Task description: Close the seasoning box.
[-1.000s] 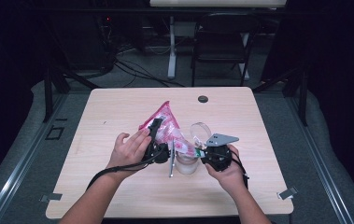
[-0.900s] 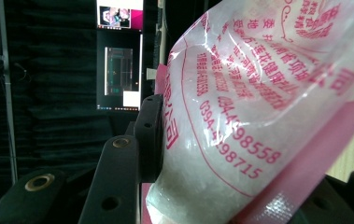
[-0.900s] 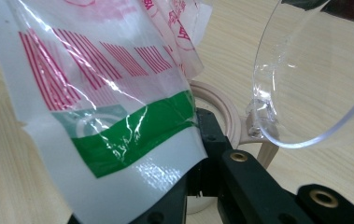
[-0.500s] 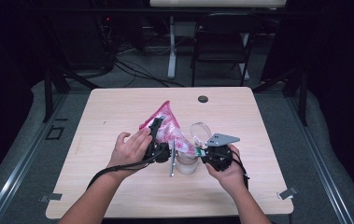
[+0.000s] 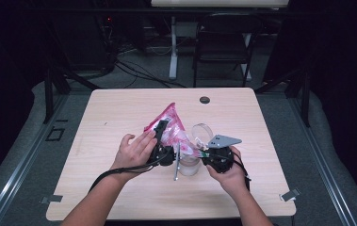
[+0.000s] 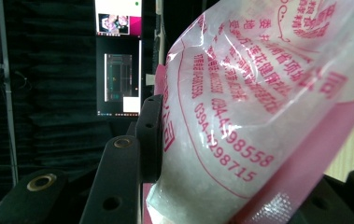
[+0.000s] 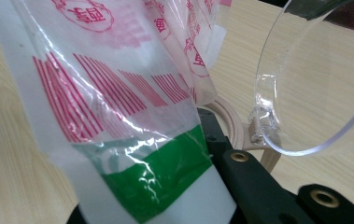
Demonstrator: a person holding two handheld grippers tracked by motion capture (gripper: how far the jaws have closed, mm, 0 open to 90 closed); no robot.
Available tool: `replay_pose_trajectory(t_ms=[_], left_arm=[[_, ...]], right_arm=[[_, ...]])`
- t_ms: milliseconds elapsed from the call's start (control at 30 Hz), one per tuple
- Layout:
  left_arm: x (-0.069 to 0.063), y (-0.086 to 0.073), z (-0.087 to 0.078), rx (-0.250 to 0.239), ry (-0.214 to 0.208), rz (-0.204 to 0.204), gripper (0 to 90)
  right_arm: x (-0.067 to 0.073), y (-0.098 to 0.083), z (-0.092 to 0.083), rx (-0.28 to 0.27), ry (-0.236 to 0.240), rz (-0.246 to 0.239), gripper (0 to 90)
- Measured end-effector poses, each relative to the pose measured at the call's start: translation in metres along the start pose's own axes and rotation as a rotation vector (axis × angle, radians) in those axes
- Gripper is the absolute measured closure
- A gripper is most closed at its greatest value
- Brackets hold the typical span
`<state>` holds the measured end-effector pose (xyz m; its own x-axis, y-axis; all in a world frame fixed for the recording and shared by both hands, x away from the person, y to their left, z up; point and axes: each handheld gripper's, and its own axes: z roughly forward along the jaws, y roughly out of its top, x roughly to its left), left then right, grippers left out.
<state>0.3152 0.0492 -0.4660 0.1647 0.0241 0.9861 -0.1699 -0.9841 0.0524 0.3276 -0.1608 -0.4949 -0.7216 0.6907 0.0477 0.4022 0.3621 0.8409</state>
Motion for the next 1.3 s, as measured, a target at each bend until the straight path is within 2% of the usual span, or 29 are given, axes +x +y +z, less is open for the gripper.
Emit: replay_pose_trajectory(t_ms=[100, 533, 600, 767, 833, 1067, 1300], left_arm=[[-0.0010, -0.0001, 0.0002, -0.012, 0.009, 0.001, 64.8], [-0.0005, -0.0012, -0.0013, -0.006, 0.001, 0.000, 64.5], [-0.0004, -0.0013, -0.0011, -0.021, 0.014, 0.004, 64.5], [0.0040, -0.0012, -0.0018, -0.013, 0.017, 0.010, 64.2], [0.0044, -0.0019, -0.0012, -0.023, 0.022, 0.003, 64.1], [0.0040, -0.0010, -0.0025, -0.012, 0.017, 0.016, 64.2], [0.0031, -0.0017, -0.0024, -0.025, 0.018, 0.005, 64.3]], right_arm=[[-0.0003, 0.0000, 0.0001, 0.002, 0.000, 0.000, 90.0], [0.0006, -0.0003, 0.0031, 0.019, 0.002, 0.005, 90.0], [0.0006, -0.0003, 0.0029, 0.022, 0.001, 0.006, 90.0], [0.0011, -0.0001, 0.0032, 0.020, 0.007, 0.010, 90.0], [0.0016, -0.0001, 0.0035, 0.025, 0.008, 0.001, 90.0], [0.0011, -0.0003, 0.0036, 0.027, 0.003, 0.004, 90.0], [0.0013, -0.0003, 0.0039, 0.025, 0.005, 0.004, 90.0]])
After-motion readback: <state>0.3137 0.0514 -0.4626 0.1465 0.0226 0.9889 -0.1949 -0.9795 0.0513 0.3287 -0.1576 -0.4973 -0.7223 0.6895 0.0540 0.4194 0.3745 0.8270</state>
